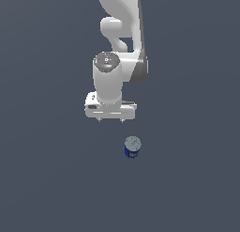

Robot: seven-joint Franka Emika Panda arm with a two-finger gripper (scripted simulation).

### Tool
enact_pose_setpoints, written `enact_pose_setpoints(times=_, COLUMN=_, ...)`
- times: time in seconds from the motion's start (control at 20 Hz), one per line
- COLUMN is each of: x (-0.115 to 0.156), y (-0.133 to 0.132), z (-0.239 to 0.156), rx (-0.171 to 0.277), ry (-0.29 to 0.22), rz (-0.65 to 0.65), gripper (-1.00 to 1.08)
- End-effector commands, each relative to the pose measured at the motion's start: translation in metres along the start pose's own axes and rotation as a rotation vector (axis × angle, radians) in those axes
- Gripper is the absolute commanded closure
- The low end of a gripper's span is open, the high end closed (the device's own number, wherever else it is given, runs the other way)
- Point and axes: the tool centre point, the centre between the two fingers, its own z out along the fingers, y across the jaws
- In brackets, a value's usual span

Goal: Pick up the object and move it to a goal position.

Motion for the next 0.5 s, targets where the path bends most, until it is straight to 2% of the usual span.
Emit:
enact_pose_setpoints(times=0.0, x=0.000, y=0.000, z=0.000, rx=0.000, ry=0.000, rz=0.000, gripper=-0.92)
enact_pose_setpoints(times=0.45, x=0.003, y=-0.011, z=0.001, rx=-0.027, ry=0.007, rz=-0.068, gripper=-0.92)
